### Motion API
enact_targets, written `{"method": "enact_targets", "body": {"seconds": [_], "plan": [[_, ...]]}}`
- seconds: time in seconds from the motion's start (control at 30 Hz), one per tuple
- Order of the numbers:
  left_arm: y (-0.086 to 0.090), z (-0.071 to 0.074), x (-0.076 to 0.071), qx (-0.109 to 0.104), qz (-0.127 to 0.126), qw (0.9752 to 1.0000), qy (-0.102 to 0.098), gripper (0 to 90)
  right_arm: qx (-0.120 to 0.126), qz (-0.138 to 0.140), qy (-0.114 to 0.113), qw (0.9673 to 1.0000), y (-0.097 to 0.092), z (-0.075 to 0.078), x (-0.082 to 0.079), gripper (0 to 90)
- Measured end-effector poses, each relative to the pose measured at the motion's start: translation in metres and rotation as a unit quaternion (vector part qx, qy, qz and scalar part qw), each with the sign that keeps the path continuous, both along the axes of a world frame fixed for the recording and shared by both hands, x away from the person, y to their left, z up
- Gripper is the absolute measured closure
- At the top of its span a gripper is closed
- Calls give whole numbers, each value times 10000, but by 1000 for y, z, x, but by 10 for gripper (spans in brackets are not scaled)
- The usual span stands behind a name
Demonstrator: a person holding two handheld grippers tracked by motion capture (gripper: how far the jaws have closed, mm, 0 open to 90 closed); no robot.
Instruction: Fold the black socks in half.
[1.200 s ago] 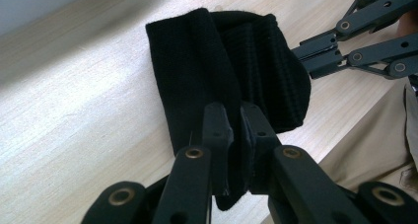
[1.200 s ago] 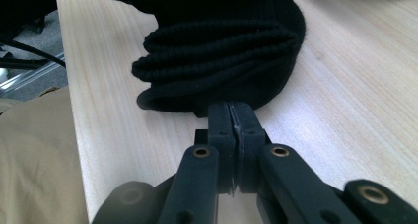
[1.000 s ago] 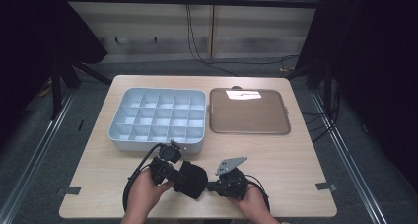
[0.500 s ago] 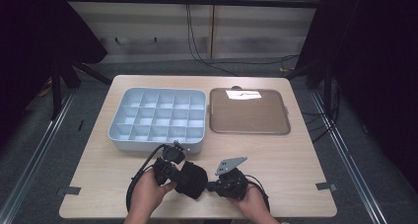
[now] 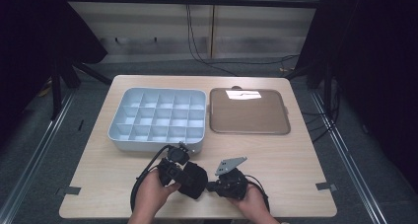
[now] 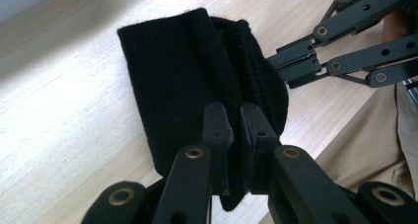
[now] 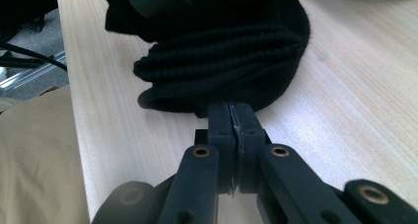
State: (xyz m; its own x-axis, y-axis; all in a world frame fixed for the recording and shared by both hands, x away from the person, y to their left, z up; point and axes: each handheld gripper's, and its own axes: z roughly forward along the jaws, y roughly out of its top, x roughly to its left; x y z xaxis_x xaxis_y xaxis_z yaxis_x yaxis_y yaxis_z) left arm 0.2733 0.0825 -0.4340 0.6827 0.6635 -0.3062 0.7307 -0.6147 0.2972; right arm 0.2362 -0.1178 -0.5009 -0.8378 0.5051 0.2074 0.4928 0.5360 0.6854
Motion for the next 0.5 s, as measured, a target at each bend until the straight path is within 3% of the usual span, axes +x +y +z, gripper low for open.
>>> {"method": "enact_targets", "body": {"seconds": [0.5], "plan": [[-9, -11, -1, -25, -72, 9999, 114, 820, -2, 3, 12, 10000, 0, 0, 0, 878]]}}
